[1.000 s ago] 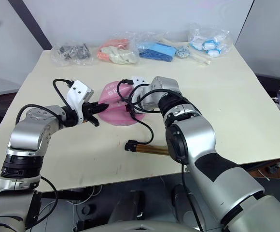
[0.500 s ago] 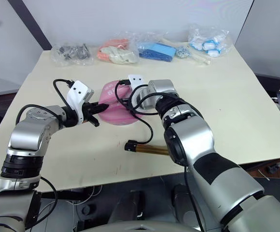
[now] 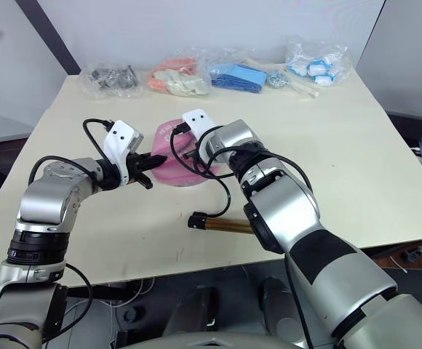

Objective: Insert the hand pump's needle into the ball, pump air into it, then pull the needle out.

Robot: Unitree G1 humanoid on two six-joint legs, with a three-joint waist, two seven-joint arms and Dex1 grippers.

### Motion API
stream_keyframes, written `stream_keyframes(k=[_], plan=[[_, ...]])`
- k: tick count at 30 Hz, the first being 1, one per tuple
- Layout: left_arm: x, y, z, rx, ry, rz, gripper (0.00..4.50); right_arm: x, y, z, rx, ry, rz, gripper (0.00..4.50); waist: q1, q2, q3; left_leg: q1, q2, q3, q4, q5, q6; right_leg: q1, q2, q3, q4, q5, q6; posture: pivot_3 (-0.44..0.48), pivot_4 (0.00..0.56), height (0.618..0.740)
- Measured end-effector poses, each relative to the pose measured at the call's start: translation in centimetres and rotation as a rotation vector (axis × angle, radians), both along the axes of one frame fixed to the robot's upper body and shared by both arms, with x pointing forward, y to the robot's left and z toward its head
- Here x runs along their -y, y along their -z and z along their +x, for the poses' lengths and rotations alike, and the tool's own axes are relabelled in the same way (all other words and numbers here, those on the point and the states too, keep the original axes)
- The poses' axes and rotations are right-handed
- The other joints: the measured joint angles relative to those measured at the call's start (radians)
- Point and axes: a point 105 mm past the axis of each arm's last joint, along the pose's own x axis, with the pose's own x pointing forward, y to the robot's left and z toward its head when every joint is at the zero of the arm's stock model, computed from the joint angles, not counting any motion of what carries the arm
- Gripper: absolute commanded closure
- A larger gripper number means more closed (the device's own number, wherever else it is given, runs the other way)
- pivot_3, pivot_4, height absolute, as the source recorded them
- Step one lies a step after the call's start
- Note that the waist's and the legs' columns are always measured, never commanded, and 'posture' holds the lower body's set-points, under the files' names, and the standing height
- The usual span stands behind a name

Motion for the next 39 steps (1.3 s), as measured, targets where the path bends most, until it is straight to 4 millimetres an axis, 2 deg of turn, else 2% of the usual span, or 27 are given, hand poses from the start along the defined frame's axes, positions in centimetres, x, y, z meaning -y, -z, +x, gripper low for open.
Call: stream_keyframes(k=[9, 14, 22, 33, 38, 39], plan=[[-0.2, 0.0, 0.5, -0.036, -0.012, -0.074, 4.46, -0.3, -0.5, 0.1, 0.159, -0.147, -0.171, 4.16, 0.002, 0.000, 0.000, 0.000, 0.000, -0.001, 0.000, 0.000, 0.000, 0.000, 0.000, -0.001, 0.000, 0.000, 0.000, 0.000, 0.150, 0.740], [-0.5, 0.0, 0.4, -0.034, 0.008, -0.067, 4.46, -0.5, -0.5, -0.1, 0.148, -0.162, -0.148, 4.16, 0.001, 0.001, 0.000, 0.000, 0.000, -0.002, 0.000, 0.000, 0.000, -0.001, 0.000, -0.001, 0.000, 0.000, 0.000, 0.000, 0.150, 0.740], [-1.7, 0.1, -0.2, 0.016, 0.133, 0.035, 4.46, -0.8, -0.5, -1.6, -0.140, -0.080, 0.100, 4.16, -0.007, 0.000, 0.000, 0.003, 0.000, -0.001, -0.010, 0.000, 0.000, -0.003, 0.000, 0.000, 0.000, -0.001, -0.009, 0.000, 0.150, 0.740], [-1.8, 0.1, 0.3, 0.049, 0.182, 0.063, 4.46, -0.5, -0.5, -1.5, -0.230, 0.012, 0.210, 4.16, -0.005, 0.000, 0.000, 0.005, 0.000, -0.001, -0.016, 0.000, 0.000, -0.003, 0.001, -0.001, 0.000, -0.003, -0.013, 0.000, 0.150, 0.740], [-1.1, 0.2, 0.5, 0.053, 0.201, 0.058, 4.50, -1.2, -1.3, -1.7, -0.269, 0.007, 0.317, 1.64, 0.008, 0.001, 0.001, 0.005, 0.000, -0.003, -0.016, 0.000, 0.000, -0.002, 0.002, -0.002, 0.001, -0.004, -0.012, 0.000, 0.150, 0.740], [-1.1, 0.2, 0.5, 0.051, 0.200, 0.057, 4.50, -1.3, -1.4, -1.7, -0.272, 0.002, 0.323, 1.32, 0.012, 0.001, 0.001, 0.004, 0.000, -0.003, -0.015, 0.000, 0.000, -0.002, 0.002, -0.003, 0.001, -0.004, -0.012, 0.000, 0.150, 0.740]])
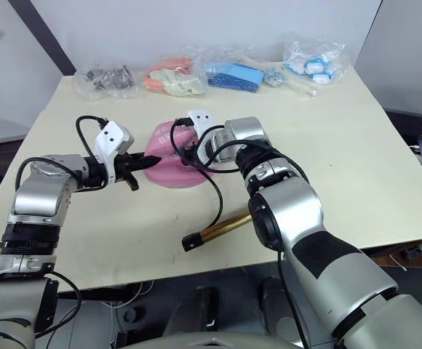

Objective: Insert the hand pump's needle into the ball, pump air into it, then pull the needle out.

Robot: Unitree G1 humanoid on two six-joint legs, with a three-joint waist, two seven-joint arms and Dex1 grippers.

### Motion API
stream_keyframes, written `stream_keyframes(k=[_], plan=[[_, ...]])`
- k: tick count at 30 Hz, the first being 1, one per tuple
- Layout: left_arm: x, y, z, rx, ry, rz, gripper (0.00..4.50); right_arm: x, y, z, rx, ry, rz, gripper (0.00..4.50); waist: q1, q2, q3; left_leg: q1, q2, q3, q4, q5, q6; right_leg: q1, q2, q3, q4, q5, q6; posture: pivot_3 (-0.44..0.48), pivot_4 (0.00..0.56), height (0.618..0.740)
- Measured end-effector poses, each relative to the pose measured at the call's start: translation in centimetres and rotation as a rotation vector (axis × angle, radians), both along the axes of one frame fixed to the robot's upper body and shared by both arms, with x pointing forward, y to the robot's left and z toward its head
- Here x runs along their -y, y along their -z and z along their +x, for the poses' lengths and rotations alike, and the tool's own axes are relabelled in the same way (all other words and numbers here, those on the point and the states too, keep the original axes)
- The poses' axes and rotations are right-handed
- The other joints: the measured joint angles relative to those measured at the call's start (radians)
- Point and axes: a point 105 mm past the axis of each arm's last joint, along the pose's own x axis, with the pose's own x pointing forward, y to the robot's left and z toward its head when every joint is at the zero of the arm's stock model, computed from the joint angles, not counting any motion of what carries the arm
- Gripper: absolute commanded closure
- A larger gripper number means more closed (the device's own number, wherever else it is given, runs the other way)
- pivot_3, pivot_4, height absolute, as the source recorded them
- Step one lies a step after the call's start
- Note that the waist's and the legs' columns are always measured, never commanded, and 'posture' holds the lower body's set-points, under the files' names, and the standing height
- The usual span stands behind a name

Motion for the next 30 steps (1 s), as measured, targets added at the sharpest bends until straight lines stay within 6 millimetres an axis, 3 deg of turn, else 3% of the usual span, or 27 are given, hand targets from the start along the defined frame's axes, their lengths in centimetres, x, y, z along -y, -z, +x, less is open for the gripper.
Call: stream_keyframes(k=[1, 8, 13, 18, 26, 30], plan=[[0.1, 0.0, 0.0, -0.001, -0.001, -0.003, 4.50, 0.0, -0.1, -0.1, 0.009, -0.011, -0.009, 0.89, 0.003, 0.000, 0.000, -0.001, 0.000, 0.000, 0.000, 0.000, 0.000, 0.000, 0.000, 0.000, 0.000, 0.000, 0.000, 0.000, 0.150, 0.740], [1.0, 0.1, 0.1, -0.003, 0.027, -0.015, 4.50, 1.8, 0.1, -1.9, 0.190, -0.119, -0.132, 0.89, 0.019, 0.000, -0.001, -0.006, -0.005, -0.001, 0.003, 0.000, 0.000, -0.002, -0.006, -0.002, 0.000, -0.001, 0.002, 0.000, 0.150, 0.740], [1.4, 0.1, 0.3, -0.002, 0.035, -0.026, 4.50, 6.1, 0.6, -4.5, 0.425, -0.138, -0.210, 0.89, 0.034, -0.001, -0.002, -0.008, -0.008, -0.003, 0.003, 0.000, -0.001, -0.002, -0.009, -0.004, -0.001, -0.002, 0.004, 0.000, 0.150, 0.740], [1.1, 0.2, 0.5, -0.004, 0.017, -0.021, 4.50, 6.9, -2.4, -5.6, 0.596, -0.111, -0.172, 0.89, 0.028, 0.000, -0.002, -0.005, -0.005, -0.003, 0.003, 0.001, -0.001, -0.002, -0.006, -0.004, 0.000, -0.004, 0.006, 0.000, 0.150, 0.740], [1.5, 0.2, 0.5, -0.005, 0.030, -0.025, 4.50, 9.6, -3.2, -7.3, 0.706, -0.125, -0.210, 0.89, 0.042, -0.001, -0.002, -0.006, -0.006, 0.000, 0.005, 0.002, -0.004, -0.002, -0.008, -0.003, -0.001, -0.003, 0.006, 0.000, 0.150, 0.740], [1.6, 0.1, 0.5, -0.005, 0.034, -0.026, 4.50, 11.0, -4.5, -8.8, 0.715, -0.184, -0.198, 0.89, 0.044, -0.001, -0.002, -0.007, -0.005, -0.002, 0.004, 0.002, -0.004, -0.002, -0.007, -0.004, -0.001, -0.003, 0.005, 0.000, 0.150, 0.740]])
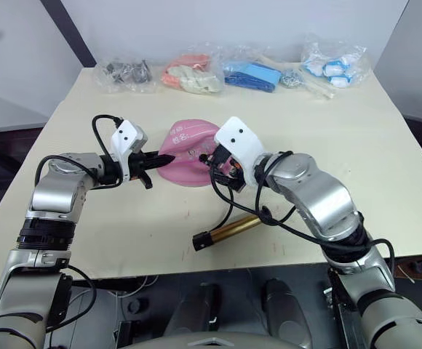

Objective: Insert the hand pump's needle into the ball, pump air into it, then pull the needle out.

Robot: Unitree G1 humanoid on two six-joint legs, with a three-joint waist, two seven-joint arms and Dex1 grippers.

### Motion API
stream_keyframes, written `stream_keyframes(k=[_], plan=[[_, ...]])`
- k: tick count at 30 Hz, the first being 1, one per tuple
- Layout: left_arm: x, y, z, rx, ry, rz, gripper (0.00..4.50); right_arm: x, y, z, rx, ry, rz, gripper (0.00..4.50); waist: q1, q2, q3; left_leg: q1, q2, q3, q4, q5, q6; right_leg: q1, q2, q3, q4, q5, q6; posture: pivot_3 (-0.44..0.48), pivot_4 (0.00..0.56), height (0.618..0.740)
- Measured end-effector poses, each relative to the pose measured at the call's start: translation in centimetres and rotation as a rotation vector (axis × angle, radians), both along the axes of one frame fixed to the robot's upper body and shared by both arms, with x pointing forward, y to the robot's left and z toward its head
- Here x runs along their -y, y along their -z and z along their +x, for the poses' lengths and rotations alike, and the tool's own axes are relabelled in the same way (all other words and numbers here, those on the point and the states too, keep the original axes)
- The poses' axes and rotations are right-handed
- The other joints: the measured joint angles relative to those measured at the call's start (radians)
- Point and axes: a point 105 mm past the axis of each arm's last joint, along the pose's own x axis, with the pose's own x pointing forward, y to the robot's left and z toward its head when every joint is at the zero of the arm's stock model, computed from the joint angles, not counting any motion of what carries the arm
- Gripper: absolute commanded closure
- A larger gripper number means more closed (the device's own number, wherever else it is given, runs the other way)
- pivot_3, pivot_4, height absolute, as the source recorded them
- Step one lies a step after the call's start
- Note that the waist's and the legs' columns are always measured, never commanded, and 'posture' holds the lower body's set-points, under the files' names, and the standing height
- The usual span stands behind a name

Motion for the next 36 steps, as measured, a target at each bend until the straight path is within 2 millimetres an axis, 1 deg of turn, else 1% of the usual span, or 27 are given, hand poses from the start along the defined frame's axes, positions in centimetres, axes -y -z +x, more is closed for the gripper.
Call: stream_keyframes(k=[3, 5, 7, 10, 12, 16, 18, 21, 23, 25, 27, 29, 30, 36], plan=[[0.1, 0.0, 0.0, -0.002, 0.003, -0.003, 4.50, 1.8, -0.6, 0.1, 0.002, 0.012, -0.044, 0.89, 0.000, 0.000, 0.000, 0.000, 0.000, 0.001, 0.001, 0.000, 0.000, 0.000, -0.001, 0.000, 0.000, 0.000, 0.001, 0.000, 0.150, 0.740], [0.0, 0.0, 0.0, -0.002, 0.002, -0.004, 4.50, 2.5, -0.7, 0.1, -0.014, 0.014, -0.048, 0.89, 0.001, 0.000, 0.000, 0.000, 0.000, 0.001, 0.001, 0.000, 0.000, 0.000, 0.000, 0.000, 0.000, 0.000, 0.001, 0.000, 0.150, 0.740], [-0.1, 0.0, 0.0, -0.002, 0.000, -0.002, 4.50, 2.4, -0.9, 0.1, -0.025, -0.007, -0.048, 0.89, -0.001, 0.000, 0.000, 0.000, 0.000, 0.001, 0.000, 0.000, 0.000, 0.000, 0.000, 0.000, 0.000, 0.000, 0.001, 0.000, 0.150, 0.740], [0.0, 0.0, -0.1, -0.003, 0.002, -0.006, 4.50, 2.0, -0.9, 0.5, -0.040, -0.028, -0.049, 0.89, 0.000, 0.000, 0.000, 0.000, 0.001, 0.001, 0.000, 0.000, 0.000, 0.000, 0.000, 0.000, 0.000, 0.000, 0.001, 0.000, 0.150, 0.740], [0.0, 0.0, -0.1, -0.005, 0.002, -0.009, 4.50, 1.3, -0.7, 1.1, -0.048, -0.043, -0.045, 0.89, 0.000, 0.000, 0.000, 0.000, 0.000, 0.002, 0.001, 0.000, 0.000, 0.000, 0.000, 0.001, 0.000, 0.000, 0.001, 0.000, 0.150, 0.740], [0.1, 0.0, -0.1, -0.007, 0.006, -0.011, 4.50, -1.1, 0.5, 2.0, -0.088, -0.097, -0.017, 0.89, 0.002, 0.000, 0.000, 0.000, 0.000, 0.002, 0.000, 0.000, 0.000, 0.000, 0.000, 0.001, 0.000, 0.001, -0.001, 0.000, 0.150, 0.740], [0.2, 0.0, -0.1, -0.008, 0.007, -0.013, 4.50, -1.3, 0.5, 2.1, -0.088, -0.101, -0.012, 0.89, 0.002, 0.000, 0.000, -0.001, 0.000, 0.002, 0.000, 0.000, 0.000, 0.000, 0.000, 0.001, 0.000, 0.001, -0.001, 0.000, 0.150, 0.740], [0.0, -0.1, 0.0, -0.010, -0.001, -0.008, 4.50, -3.2, 0.5, 3.5, -0.089, -0.105, 0.017, 0.89, -0.002, 0.000, 0.000, 0.001, 0.000, 0.003, 0.000, 0.000, 0.000, 0.000, 0.000, 0.002, 0.000, 0.001, -0.001, 0.000, 0.150, 0.740], [0.1, -0.1, 0.0, -0.011, 0.000, -0.009, 4.50, -4.4, 0.8, 4.3, -0.087, -0.108, 0.026, 0.89, 0.000, 0.000, 0.000, 0.000, 0.001, 0.002, 0.000, 0.000, 0.000, 0.000, 0.001, 0.001, 0.001, 0.001, -0.001, 0.000, 0.150, 0.740], [0.2, -0.1, 0.0, -0.011, 0.003, -0.012, 4.50, -5.0, 1.4, 4.6, -0.103, -0.111, 0.032, 0.89, 0.004, 0.000, 0.000, 0.000, 0.001, 0.001, 0.001, 0.000, 0.000, 0.000, 0.001, 0.000, 0.000, 0.001, -0.002, 0.000, 0.150, 0.740], [0.2, -0.1, 0.0, -0.010, 0.004, -0.015, 4.50, -5.1, 2.0, 5.2, -0.114, -0.094, 0.032, 0.89, 0.003, 0.000, 0.000, -0.001, -0.001, 0.002, 0.001, 0.000, 0.000, 0.000, -0.001, 0.001, 0.000, 0.001, -0.002, 0.000, 0.150, 0.740], [0.2, -0.1, 0.0, -0.012, 0.004, -0.016, 4.50, -5.0, 2.4, 5.7, -0.121, -0.077, 0.025, 1.91, 0.002, 0.000, 0.000, -0.001, -0.001, 0.002, 0.001, 0.000, 0.000, 0.000, -0.001, 0.001, 0.000, 0.001, -0.001, 0.000, 0.150, 0.740], [0.2, -0.1, 0.0, -0.012, 0.004, -0.016, 4.50, -5.0, 2.4, 5.8, -0.120, -0.075, 0.025, 2.09, 0.002, 0.000, 0.000, 0.000, -0.001, 0.002, 0.000, 0.000, 0.000, 0.000, -0.001, 0.001, 0.000, 0.001, -0.001, 0.000, 0.150, 0.740], [0.2, -0.1, -0.1, -0.012, 0.004, -0.014, 4.50, -5.5, 2.7, 6.4, -0.118, -0.066, 0.020, 2.09, 0.002, 0.000, 0.000, 0.000, 0.000, 0.001, 0.000, 0.000, 0.000, 0.000, 0.000, 0.001, 0.001, 0.001, -0.002, 0.000, 0.150, 0.740]])
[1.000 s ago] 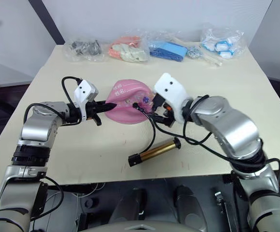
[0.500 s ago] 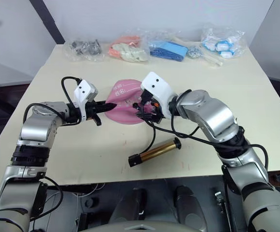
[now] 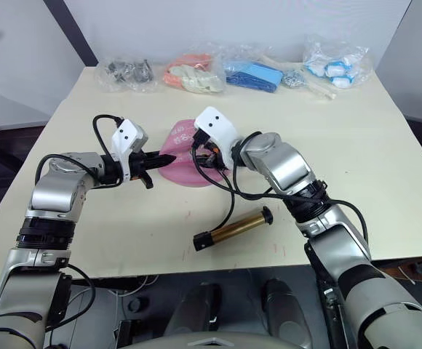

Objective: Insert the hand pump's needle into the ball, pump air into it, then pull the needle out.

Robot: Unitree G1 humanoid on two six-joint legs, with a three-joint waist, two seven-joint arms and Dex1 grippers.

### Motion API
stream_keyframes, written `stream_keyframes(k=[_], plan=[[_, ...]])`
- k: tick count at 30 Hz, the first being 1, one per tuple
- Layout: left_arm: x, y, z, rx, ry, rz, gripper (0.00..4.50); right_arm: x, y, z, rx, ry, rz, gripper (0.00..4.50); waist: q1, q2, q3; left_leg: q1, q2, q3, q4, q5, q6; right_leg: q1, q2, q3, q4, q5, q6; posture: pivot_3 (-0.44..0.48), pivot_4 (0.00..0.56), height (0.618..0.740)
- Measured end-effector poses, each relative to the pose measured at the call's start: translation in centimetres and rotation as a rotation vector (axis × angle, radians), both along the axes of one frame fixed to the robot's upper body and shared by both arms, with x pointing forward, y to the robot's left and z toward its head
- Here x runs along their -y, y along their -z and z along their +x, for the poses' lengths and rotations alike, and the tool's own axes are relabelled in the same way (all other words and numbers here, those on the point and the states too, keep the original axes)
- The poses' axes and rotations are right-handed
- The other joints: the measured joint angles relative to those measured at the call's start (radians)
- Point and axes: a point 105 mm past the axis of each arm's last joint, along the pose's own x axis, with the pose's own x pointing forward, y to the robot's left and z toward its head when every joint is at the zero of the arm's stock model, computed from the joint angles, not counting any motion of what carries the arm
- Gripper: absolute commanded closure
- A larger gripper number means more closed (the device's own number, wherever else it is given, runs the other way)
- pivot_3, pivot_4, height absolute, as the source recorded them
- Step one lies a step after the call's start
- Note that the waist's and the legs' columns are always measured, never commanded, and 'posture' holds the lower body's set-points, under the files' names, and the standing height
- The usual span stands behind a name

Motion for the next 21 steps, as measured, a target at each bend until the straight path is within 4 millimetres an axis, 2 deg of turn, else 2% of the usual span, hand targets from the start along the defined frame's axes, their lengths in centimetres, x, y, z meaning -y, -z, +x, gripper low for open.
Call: stream_keyframes(k=[21], plan=[[0.0, 0.0, 0.0, 0.001, 0.001, 0.001, 4.50, 0.6, 1.2, 0.7, -0.018, 0.035, -0.040, 2.09, 0.000, 0.000, 0.000, 0.000, 0.000, 0.000, 0.000, 0.000, 0.000, 0.000, 0.000, 0.000, 0.000, 0.000, 0.000, 0.000, 0.150, 0.740]])
